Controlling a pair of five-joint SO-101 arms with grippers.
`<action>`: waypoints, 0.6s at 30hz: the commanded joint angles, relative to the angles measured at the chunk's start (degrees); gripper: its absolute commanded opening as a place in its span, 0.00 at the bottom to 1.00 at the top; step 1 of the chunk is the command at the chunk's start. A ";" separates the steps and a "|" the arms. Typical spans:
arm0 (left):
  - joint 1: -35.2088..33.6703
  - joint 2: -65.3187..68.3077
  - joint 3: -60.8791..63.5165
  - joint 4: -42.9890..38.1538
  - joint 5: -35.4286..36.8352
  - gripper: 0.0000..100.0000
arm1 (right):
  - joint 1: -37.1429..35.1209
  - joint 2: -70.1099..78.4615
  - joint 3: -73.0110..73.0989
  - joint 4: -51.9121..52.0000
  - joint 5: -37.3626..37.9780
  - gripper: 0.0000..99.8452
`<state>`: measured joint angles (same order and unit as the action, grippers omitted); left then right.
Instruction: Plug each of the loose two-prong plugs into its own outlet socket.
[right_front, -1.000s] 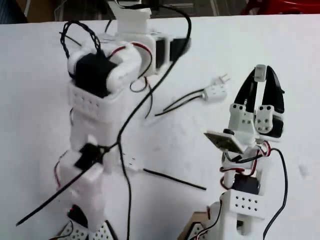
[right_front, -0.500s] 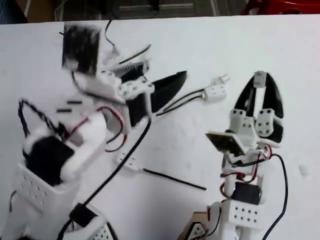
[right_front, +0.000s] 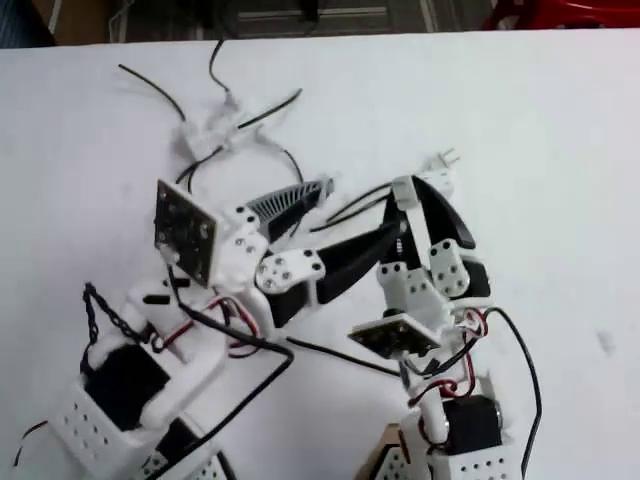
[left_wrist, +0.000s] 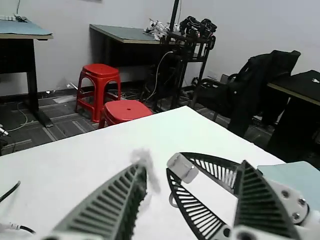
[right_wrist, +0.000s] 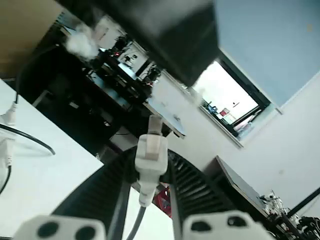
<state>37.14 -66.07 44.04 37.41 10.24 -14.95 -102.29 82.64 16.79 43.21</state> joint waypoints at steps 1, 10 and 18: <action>3.38 -3.56 1.14 -0.09 -0.44 0.28 | -0.84 0.13 -0.79 0.31 -2.73 0.02; 5.85 -4.97 7.82 -3.87 -3.34 0.28 | -1.71 -0.13 -8.09 7.60 -10.90 0.02; 3.21 -4.97 10.37 -8.79 -5.54 0.28 | -8.66 -0.22 -18.99 24.48 -17.32 0.02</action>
<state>42.33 -70.29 54.59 30.46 5.14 -21.45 -102.46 68.40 37.71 26.77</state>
